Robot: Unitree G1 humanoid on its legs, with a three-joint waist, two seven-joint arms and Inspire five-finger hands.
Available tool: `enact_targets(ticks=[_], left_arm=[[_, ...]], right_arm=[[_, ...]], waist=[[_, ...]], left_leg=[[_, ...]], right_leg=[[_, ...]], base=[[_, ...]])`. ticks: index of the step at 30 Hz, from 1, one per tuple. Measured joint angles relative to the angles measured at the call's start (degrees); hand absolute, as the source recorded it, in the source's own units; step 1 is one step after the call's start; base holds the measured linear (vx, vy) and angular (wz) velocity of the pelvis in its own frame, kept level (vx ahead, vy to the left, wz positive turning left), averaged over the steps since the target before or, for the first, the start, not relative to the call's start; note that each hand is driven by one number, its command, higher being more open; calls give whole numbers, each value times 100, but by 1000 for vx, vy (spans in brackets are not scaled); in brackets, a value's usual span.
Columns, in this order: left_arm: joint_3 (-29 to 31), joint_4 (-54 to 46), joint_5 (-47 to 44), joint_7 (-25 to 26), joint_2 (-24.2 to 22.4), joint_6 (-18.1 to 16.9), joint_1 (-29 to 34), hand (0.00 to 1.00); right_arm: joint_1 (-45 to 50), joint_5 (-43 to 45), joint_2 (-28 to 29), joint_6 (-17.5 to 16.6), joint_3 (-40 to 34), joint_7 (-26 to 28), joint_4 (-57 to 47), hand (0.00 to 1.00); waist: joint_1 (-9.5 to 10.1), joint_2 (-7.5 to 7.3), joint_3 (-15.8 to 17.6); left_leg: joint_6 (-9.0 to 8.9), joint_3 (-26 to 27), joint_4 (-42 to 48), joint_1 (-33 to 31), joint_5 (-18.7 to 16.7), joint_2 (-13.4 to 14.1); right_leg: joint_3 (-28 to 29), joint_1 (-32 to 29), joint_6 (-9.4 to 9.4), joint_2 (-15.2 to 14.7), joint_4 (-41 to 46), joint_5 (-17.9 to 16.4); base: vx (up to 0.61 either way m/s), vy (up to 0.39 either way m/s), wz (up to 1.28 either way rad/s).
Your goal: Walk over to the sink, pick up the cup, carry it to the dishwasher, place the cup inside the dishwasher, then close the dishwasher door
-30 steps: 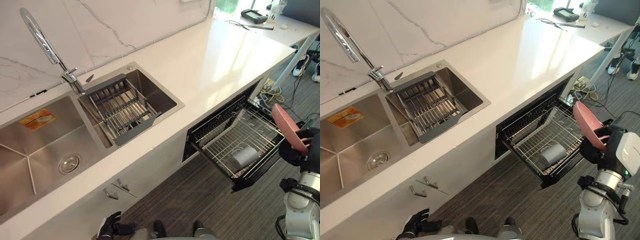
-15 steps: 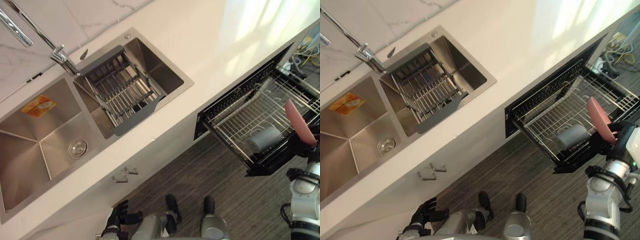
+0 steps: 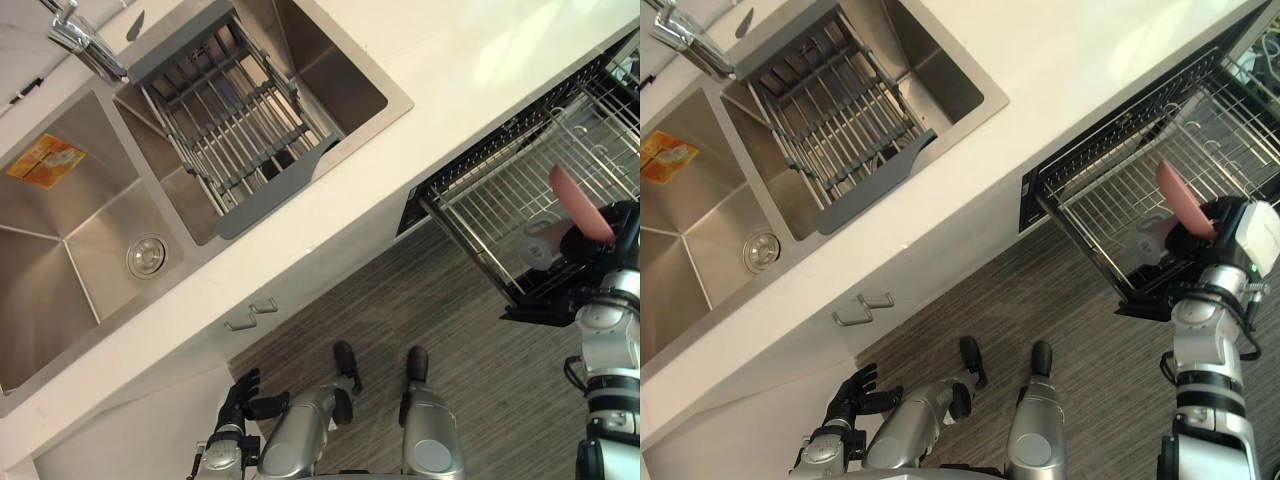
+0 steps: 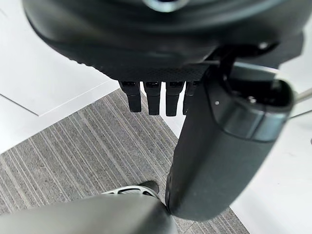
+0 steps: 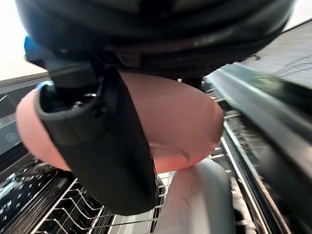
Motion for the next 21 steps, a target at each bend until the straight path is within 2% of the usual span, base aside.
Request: enact_targets(ticks=[6, 7, 11, 21], left_arm=[[-2, -69, -108, 50, -18, -63, -21, 90], [-2, -72, -120, 62, -19, -65, -21, 90], [-2, -83, -162, 85, -30, -66, -21, 90], [-1, -215, -209, 105, -79, -56, -21, 90]], right_arm=[[-567, -7, -334, -61, 281, 28, 580, 30], [-600, -10, -351, -61, 288, 28, 628, 90], [-718, -19, -485, -61, 501, 27, 776, 90], [-734, -16, -483, -21, 511, 27, 888, 90]], waist=[[14, -4, 91], [13, -7, 94], [17, -10, 104], [116, -45, 130]], left_leg=[[-10, -145, -64, -159, 130, -45], [-8, -204, -98, -162, 162, -63], [1, -251, -256, -196, 278, -110], [8, -354, -412, -207, 389, -156]], right_leg=[[-42, -209, -7, -61, 120, -3], [-63, -219, -9, -68, 126, -4], [-95, -318, -9, -77, 158, -3], [-146, -369, -11, -95, 156, 1]], base=[[-17, 16, 8], [2, 19, 9], [5, 11, 6], [16, 3, 3]])
